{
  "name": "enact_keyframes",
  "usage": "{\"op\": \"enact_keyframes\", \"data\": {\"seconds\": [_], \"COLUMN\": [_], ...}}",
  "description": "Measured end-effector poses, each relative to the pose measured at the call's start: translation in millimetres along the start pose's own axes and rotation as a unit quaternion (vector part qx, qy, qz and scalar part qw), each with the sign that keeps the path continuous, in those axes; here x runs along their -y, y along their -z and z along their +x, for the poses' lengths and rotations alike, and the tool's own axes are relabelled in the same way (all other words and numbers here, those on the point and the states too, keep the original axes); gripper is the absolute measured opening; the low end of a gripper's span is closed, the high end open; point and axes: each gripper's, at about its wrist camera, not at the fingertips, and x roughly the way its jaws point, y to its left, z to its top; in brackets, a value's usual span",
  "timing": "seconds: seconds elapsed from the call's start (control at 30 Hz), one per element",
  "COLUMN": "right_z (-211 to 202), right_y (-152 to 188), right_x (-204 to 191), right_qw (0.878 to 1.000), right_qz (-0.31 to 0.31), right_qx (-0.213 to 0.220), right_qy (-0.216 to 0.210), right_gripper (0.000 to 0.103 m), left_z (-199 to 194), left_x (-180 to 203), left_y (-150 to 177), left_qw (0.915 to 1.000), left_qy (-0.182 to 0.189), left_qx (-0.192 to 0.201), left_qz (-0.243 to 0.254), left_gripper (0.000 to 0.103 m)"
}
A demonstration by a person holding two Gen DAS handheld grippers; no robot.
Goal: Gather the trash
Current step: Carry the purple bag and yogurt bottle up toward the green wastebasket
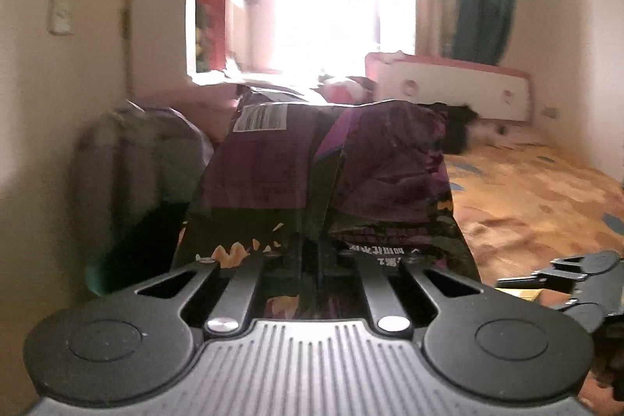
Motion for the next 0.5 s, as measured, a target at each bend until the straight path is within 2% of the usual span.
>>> {"op": "enact_keyframes", "data": {"seconds": [0.13, 0.3, 0.4, 0.5], "right_z": [8.8, 18.0, 32.4, 52.4], "right_y": [-45.2, -92.6, -114.8, -129.4], "right_x": [-26.7, -67.6, -85.5, -107.2], "right_qw": [0.999, 0.996, 0.995, 0.995], "right_qz": [-0.011, -0.031, -0.033, -0.047], "right_qx": [0.034, 0.074, 0.080, 0.076], "right_qy": [-0.018, -0.034, -0.038, -0.035], "right_gripper": [0.052, 0.052, 0.052, 0.052], "left_z": [5.4, 21.8, 39.1, 60.9], "left_x": [-28.5, -62.5, -76.0, -86.4], "left_y": [-25.8, -45.0, -52.9, -54.1], "left_qw": [0.9988, 0.9933, 0.9878, 0.9843], "left_qy": [-0.049, -0.115, -0.154, -0.170], "left_qx": [-0.001, -0.005, -0.014, -0.036], "left_qz": [-0.002, 0.009, 0.018, 0.030], "left_gripper": [0.006, 0.006, 0.006, 0.006]}}
